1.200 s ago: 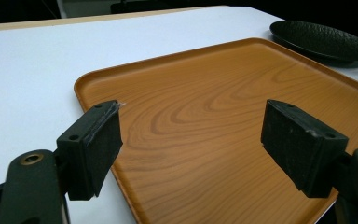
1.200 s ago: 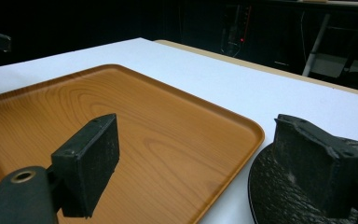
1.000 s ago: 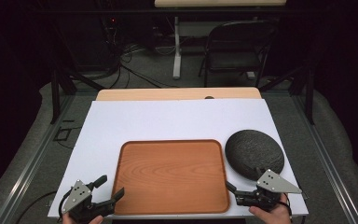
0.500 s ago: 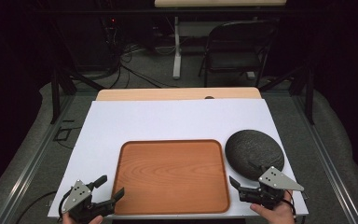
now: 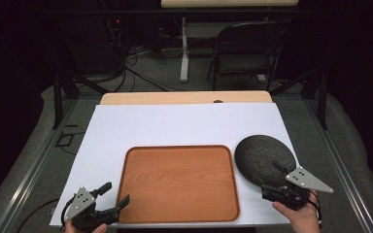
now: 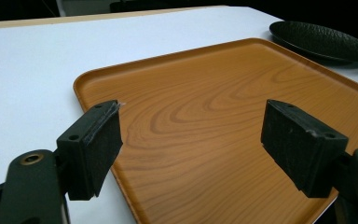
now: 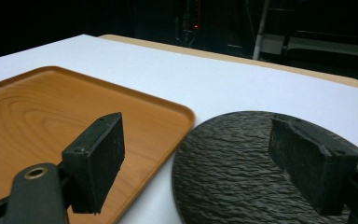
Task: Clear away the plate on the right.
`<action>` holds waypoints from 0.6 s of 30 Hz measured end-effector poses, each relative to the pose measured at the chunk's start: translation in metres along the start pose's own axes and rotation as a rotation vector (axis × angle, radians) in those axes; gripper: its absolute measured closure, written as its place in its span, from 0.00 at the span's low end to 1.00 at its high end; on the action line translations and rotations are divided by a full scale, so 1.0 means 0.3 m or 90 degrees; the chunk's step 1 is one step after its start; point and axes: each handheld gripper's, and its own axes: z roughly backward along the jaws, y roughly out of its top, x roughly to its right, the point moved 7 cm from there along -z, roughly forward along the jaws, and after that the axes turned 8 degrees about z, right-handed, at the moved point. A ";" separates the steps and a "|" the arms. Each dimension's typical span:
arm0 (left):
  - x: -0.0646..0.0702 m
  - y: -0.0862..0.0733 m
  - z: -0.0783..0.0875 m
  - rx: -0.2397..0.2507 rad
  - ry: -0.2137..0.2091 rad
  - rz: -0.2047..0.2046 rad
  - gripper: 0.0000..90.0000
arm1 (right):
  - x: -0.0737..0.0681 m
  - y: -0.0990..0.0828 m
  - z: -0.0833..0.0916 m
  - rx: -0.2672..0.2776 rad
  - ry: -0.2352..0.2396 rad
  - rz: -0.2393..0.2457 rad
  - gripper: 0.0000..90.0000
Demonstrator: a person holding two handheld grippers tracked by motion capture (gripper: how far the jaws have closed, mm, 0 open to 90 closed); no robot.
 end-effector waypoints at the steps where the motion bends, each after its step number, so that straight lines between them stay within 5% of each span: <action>1: 0.000 0.000 0.000 0.000 0.001 0.000 0.23 | 0.016 0.001 0.002 0.001 -0.005 -0.004 0.24; 13: 0.006 -0.001 0.001 0.004 -0.003 0.001 0.23 | 0.228 -0.035 0.032 -0.022 -0.055 -0.065 0.36; 18: 0.005 -0.001 0.001 0.003 -0.001 0.001 0.23 | 0.276 -0.051 0.034 -0.038 -0.073 -0.073 0.37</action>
